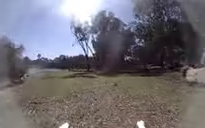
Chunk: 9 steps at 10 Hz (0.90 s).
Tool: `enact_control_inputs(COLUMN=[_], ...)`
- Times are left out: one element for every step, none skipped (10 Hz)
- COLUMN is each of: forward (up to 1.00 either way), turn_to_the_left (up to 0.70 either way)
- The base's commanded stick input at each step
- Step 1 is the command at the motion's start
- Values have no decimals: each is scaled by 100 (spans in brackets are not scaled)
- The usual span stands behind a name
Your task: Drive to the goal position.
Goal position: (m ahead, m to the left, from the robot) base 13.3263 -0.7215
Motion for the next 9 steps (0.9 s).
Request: enact_control_inputs(forward=[70, 70, 70, 70, 70, 70, 70, 70, 70], turn_to_the_left=[-27, -27, -27, -27, -27, -27, -27, -27, -27])
